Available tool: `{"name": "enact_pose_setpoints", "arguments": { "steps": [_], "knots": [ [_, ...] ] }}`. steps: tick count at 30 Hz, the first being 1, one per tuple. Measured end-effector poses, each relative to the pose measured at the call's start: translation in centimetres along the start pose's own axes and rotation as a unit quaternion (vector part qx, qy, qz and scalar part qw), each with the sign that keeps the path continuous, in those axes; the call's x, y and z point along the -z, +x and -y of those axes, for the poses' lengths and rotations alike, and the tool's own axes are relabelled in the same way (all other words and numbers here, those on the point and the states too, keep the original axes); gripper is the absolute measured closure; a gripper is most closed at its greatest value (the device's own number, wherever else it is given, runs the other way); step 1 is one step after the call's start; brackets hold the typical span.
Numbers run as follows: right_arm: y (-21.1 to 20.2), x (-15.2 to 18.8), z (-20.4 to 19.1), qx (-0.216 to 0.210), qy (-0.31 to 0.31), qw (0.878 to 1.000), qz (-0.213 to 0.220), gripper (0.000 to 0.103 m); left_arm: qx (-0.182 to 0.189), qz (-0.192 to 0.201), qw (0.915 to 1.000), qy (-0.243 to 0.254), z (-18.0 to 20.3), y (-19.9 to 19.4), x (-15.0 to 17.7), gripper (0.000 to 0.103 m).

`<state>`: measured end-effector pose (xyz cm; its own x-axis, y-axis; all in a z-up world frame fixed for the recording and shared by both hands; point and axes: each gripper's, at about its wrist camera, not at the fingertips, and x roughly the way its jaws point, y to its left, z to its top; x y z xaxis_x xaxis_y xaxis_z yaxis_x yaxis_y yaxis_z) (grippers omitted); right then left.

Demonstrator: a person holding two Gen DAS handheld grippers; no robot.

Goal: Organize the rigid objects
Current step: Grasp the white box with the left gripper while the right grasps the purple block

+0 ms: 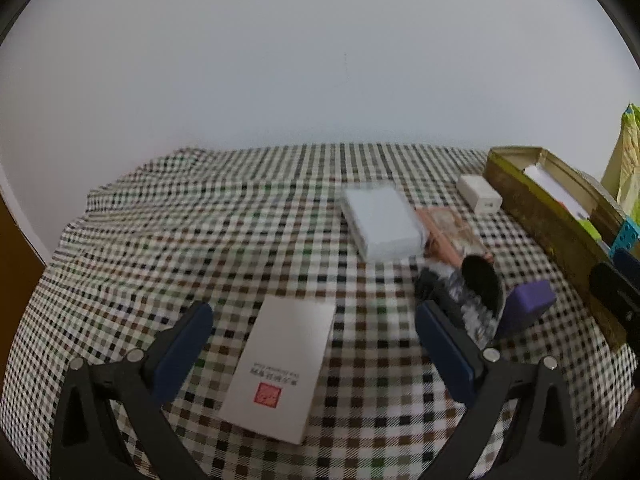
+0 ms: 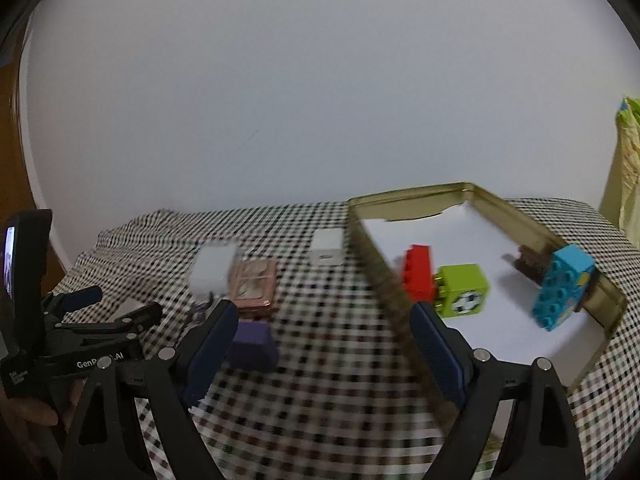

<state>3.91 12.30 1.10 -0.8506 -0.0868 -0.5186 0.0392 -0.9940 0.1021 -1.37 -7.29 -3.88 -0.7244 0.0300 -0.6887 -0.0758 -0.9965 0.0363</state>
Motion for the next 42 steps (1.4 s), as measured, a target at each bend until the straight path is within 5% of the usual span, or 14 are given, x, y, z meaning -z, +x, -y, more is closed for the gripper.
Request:
{"name": "enact_pose_setpoints", "arguments": {
  "steps": [16, 23, 27, 32, 36, 39, 42],
  "knots": [
    [4.0, 0.8, -2.3, -0.008, 0.007, 0.994, -0.110, 0.014, -0.003, -0.071, 0.9973, -0.019, -2.0, 2.6, 0.7, 0.002],
    [4.8, 1.1, -1.9, -0.016, 0.025, 0.991, -0.129, 0.014, 0.003, -0.084, 0.9956, -0.042, -3.1, 2.9, 1.2, 0.014],
    [5.4, 1.2, -1.8, -0.027, 0.030, 0.989, -0.144, 0.026, 0.010, -0.075, 0.9965, -0.036, -3.1, 2.2, 1.4, 0.028],
    [5.7, 1.2, -2.0, -0.023, 0.027, 0.988, -0.151, 0.037, 0.023, -0.067, 0.9973, -0.021, -2.4, 1.6, 1.4, 0.059],
    [6.1, 1.0, -2.4, -0.020, 0.020, 0.988, -0.153, 0.037, 0.010, -0.075, 0.9965, -0.036, -2.5, 1.8, 1.2, 0.062],
    [6.0, 1.0, -2.3, -0.022, 0.016, 0.988, -0.153, 0.058, 0.046, -0.051, 0.9953, -0.068, -3.0, 1.0, 1.0, 0.062],
    [5.6, 1.0, -2.1, -0.030, 0.019, 0.988, -0.148, 0.059, 0.048, -0.023, 0.9964, -0.066, -2.4, 0.1, 0.9, 0.062]
  ]
}}
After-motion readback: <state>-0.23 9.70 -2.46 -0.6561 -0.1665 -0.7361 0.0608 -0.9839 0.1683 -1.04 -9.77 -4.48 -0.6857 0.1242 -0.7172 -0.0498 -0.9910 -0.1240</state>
